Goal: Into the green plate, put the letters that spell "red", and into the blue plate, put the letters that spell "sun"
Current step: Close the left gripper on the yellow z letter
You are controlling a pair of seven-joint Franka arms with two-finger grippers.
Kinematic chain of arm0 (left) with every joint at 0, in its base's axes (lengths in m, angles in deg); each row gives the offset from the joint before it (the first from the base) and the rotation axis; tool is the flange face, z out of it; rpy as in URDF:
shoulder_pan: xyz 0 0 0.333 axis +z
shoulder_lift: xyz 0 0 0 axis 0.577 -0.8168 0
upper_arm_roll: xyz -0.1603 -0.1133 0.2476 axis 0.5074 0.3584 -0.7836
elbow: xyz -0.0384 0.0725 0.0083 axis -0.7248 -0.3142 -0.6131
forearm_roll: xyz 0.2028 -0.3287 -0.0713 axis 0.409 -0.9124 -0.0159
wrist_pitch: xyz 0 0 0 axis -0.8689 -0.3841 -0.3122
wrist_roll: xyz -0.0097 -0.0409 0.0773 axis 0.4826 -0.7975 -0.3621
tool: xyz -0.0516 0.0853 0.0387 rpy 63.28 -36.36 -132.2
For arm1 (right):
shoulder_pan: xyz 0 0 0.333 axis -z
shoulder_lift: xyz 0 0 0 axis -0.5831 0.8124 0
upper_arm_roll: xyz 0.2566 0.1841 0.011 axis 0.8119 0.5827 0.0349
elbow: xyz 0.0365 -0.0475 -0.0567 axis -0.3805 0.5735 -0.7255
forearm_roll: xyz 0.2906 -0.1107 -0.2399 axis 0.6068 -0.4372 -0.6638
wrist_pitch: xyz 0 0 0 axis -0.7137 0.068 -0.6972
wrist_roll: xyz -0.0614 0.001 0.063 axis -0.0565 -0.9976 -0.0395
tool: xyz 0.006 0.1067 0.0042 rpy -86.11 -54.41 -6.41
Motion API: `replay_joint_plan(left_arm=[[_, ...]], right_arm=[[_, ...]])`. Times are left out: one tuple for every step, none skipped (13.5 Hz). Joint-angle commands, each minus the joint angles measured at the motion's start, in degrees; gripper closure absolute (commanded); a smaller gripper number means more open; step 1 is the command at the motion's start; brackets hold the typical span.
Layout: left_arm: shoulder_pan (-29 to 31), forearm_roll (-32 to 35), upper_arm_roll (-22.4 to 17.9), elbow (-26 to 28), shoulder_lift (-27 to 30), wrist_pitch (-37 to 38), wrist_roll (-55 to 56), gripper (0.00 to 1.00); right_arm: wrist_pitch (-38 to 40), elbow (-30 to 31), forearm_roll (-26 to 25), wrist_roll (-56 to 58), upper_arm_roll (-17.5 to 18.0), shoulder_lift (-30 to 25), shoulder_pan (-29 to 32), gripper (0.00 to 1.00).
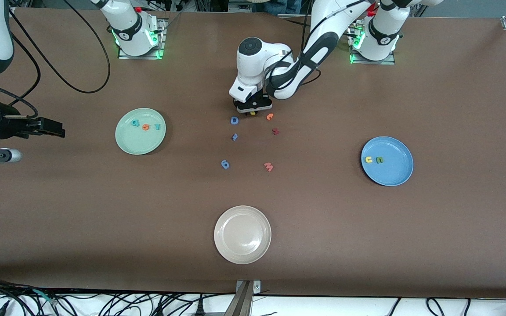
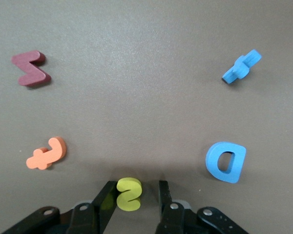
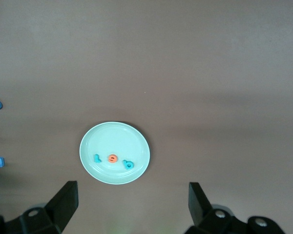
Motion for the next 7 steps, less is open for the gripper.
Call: replay_joint_plan(left_arm=[[0.0, 2.4, 0.0, -0.6, -0.8, 0.9, 2.0, 0.69], [0.0, 2.4, 0.0, -0.6, -0.8, 0.9, 2.0, 0.69], [0.0, 2.4, 0.0, -0.6, -0.8, 0.9, 2.0, 0.73], [0.0, 2.4, 0.0, -0.7, -0.8, 0.9, 2.0, 0.74], [0.0, 2.4, 0.0, -0.7, -0.8, 0.9, 2.0, 0.76], [0.1, 2.4, 0.0, -0.7, -0.8, 0.9, 2.0, 0.76], [0.1, 2.4, 0.0, -0.7, -0.8, 0.9, 2.0, 0.78]], right_arm=[[0.7, -0.9, -0.9, -0.7, 0.8, 0.2, 0.6, 0.0], [0.7, -0.9, -0.9, -0.7, 0.8, 0.2, 0.6, 0.0], [0.7, -0.9, -0.9, -0.7, 0.8, 0.2, 0.6, 0.0], [0.7, -0.9, -0.9, -0.7, 0.8, 0.2, 0.6, 0.0], [0.7, -0.8, -0.9, -0.7, 0.8, 0.2, 0.6, 0.0], [0.7, -0.9, -0.9, -0.7, 0.8, 0.2, 0.6, 0.0], [0.7, -0.9, -0.9, -0.7, 0.8, 0.2, 0.6, 0.0]])
